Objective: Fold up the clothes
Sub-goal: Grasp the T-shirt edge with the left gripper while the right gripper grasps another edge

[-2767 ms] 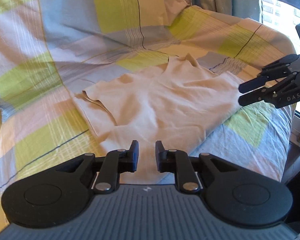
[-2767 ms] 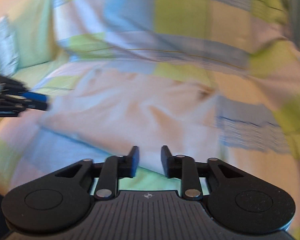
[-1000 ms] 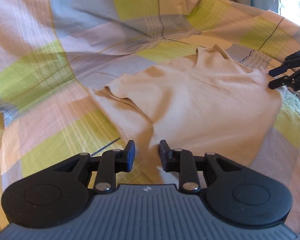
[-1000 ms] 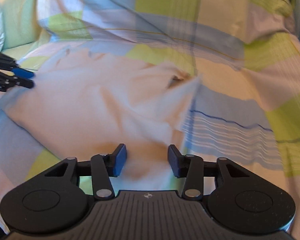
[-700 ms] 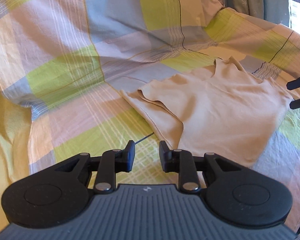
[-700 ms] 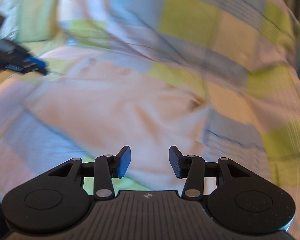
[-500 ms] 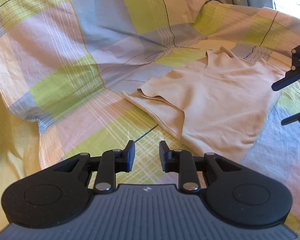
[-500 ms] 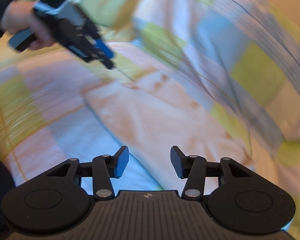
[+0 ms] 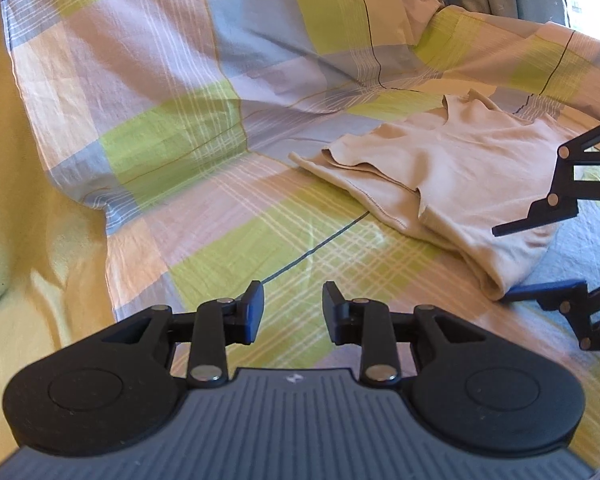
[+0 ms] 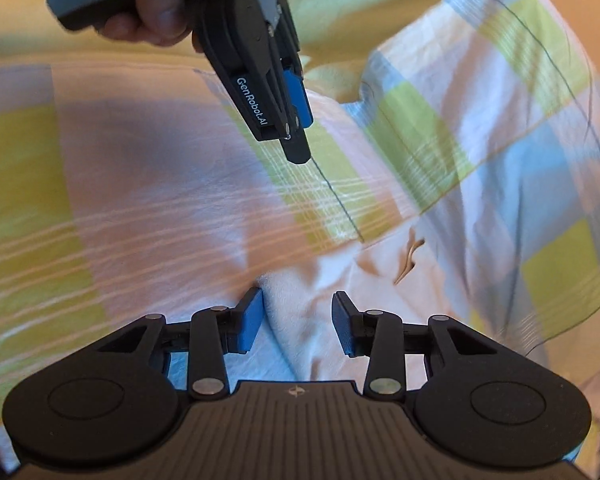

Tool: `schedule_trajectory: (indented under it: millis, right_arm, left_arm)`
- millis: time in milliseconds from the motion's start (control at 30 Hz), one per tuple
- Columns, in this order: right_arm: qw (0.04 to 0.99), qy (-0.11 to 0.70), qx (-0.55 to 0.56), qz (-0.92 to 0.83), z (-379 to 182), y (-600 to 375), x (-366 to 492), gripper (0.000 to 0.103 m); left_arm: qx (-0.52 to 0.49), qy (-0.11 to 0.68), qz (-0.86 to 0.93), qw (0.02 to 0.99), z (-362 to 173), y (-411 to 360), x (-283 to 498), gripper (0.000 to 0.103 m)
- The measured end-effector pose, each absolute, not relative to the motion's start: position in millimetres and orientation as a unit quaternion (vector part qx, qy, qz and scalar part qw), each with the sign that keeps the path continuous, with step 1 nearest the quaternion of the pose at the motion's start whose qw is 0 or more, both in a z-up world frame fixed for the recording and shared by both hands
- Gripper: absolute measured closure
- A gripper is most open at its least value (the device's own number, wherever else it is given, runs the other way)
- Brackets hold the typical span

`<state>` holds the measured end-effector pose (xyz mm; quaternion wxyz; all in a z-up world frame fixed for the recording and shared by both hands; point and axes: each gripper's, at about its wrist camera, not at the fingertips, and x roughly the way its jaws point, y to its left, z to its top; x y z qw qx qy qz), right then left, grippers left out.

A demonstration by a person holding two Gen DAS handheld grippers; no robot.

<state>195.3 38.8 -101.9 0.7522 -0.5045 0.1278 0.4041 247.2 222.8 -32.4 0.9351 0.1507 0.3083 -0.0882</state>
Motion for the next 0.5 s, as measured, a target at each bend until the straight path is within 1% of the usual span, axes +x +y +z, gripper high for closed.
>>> schedule_trajectory:
  millis: [33,100,133,167,233,367,500]
  right_arm:
    - [0.750,0.122,-0.513,0.400,-105.0,40.7,196.3,0.075]
    - [0.747,0.115,-0.523,0.394,-109.0,42.2,197.0,0.083]
    - [0.747,0.114,-0.522,0.395,-108.4,41.3,197.0,0.091]
    - [0.748,0.114,-0.519,0.397,-106.8,39.9,196.7,0.095]
    - [0.751,0.114,-0.512,0.401,-103.5,37.1,196.2,0.101]
    - [0.755,0.120,-0.487,0.423,-90.3,24.4,192.1,0.101]
    - [0.754,0.135,-0.454,0.455,-69.4,3.6,193.5,0.101]
  left_arm:
    - [0.154,0.307,-0.087,0.935,-32.6,223.3,245.6,0.076]
    - [0.166,0.303,-0.088,0.934,-32.5,222.5,241.9,0.072]
    - [0.174,0.299,-0.090,0.934,-32.3,221.1,239.7,0.070]
    - [0.181,0.295,-0.093,0.934,-32.0,219.3,237.4,0.068]
    - [0.195,0.287,-0.101,0.932,-31.6,214.7,234.2,0.068]
    - [0.254,0.264,-0.124,0.922,-32.5,196.4,228.2,0.068]
    - [0.355,0.235,-0.158,0.891,-38.4,173.1,225.2,0.068]
